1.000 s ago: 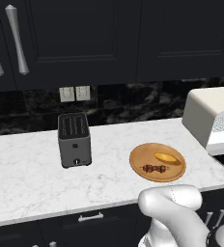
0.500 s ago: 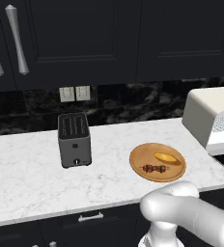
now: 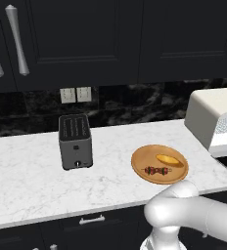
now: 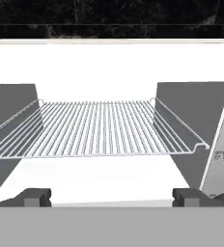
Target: Pick up the kebab skewer and baguette bread, and place them inside the toaster oven. Close the toaster oven door and start by setting the timer.
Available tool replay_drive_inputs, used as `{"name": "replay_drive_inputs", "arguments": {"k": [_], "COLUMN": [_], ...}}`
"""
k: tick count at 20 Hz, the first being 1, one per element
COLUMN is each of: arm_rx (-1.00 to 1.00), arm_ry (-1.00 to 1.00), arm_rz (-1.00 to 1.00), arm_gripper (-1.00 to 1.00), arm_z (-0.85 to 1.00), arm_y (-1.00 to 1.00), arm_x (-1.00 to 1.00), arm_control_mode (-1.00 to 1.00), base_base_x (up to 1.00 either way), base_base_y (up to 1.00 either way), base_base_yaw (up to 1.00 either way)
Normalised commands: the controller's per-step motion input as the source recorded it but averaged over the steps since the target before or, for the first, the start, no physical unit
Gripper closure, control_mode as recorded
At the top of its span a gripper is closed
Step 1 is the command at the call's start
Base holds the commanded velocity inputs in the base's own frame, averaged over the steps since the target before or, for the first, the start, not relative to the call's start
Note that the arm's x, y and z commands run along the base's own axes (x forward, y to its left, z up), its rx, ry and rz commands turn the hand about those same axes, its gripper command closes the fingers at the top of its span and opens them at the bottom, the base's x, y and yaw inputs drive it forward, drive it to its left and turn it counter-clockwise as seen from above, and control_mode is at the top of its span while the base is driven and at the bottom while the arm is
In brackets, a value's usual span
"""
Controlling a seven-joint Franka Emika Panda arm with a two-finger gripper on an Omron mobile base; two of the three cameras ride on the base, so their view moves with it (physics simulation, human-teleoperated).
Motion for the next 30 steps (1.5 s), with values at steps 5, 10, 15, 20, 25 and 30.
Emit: {"name": "replay_drive_inputs", "arguments": {"k": [5, 10, 15, 20, 25, 30], "arm_rx": [-0.01, 0.0, 0.0, 0.0, 0.0, 0.0], "arm_ry": [-0.05, -0.03, -0.04, -0.03, -0.01, 0.0], "arm_rz": [0.0, 0.0, 0.0, 0.0, 0.0, 0.0], "arm_gripper": [-1.0, -1.0, -1.0, -1.0, -1.0, -1.0], "arm_z": [-0.48, -0.13, 0.11, 0.36, 0.28, 0.02], "arm_y": [-0.19, -0.13, -0.07, 0.0, 0.07, 0.49], "arm_x": [0.07, 0.25, 0.29, 0.04, 0.0, 0.1], "arm_control_mode": [-1.0, -1.0, -1.0, -1.0, -1.0, -1.0], "base_base_x": [0.0, 0.0, 0.0, 0.0, 0.0, 0.0], "base_base_y": [0.0, 0.0, 0.0, 0.0, 0.0, 0.0], "base_base_yaw": [0.0, 0.0, 0.0, 0.0, 0.0, 0.0]}}
